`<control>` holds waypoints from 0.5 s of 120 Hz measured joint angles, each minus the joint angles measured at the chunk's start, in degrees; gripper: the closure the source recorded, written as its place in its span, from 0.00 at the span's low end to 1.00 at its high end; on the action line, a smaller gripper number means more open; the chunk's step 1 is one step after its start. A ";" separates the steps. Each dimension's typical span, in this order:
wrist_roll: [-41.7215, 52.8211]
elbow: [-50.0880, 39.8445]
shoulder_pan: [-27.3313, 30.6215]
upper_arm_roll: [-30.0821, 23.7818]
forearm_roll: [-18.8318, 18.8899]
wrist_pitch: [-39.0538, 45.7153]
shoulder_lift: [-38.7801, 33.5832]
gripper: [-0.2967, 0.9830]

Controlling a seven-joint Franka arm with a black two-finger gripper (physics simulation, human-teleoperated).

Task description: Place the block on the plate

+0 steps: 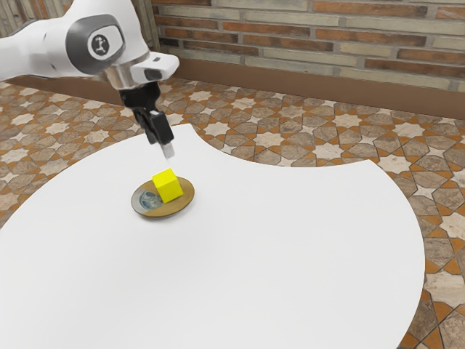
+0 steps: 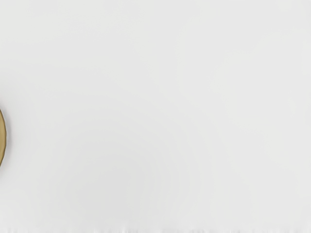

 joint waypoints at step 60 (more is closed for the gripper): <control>-22.96 4.64 0.22 -2.51 0.33 -14.83 -3.83 0.23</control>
